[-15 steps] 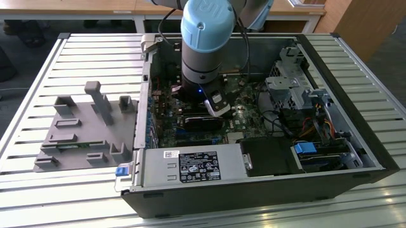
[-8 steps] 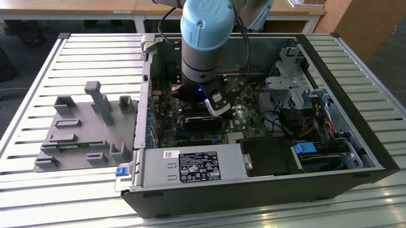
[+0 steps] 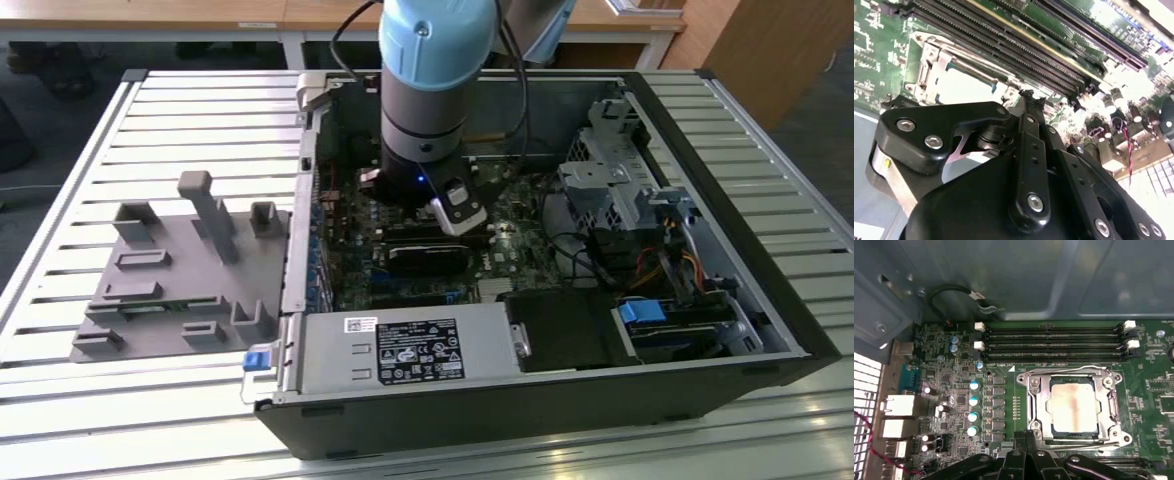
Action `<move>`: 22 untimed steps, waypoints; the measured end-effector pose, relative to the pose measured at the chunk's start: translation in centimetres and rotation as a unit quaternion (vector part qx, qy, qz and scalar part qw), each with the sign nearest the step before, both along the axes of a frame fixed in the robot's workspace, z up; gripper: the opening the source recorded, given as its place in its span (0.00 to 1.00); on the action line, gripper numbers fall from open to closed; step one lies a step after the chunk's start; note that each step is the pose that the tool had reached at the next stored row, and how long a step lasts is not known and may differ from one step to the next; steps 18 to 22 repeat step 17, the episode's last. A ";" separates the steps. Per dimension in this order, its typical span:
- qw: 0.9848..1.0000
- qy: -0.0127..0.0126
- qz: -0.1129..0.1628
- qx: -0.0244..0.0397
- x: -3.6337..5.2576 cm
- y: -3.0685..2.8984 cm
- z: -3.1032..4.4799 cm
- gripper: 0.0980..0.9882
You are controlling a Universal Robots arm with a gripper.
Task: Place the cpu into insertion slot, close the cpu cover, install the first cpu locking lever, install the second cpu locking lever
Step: 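Install the second cpu locking lever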
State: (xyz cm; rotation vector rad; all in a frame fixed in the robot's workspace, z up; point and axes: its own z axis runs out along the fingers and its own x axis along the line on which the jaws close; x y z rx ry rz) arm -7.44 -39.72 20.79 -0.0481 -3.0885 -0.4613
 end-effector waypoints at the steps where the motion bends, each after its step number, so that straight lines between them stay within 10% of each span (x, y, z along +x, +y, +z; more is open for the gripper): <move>1: 1.000 0.000 0.000 0.000 0.00 0.00 0.16 0.01; 22: 1.000 0.000 0.000 0.003 0.00 0.00 1.97 0.01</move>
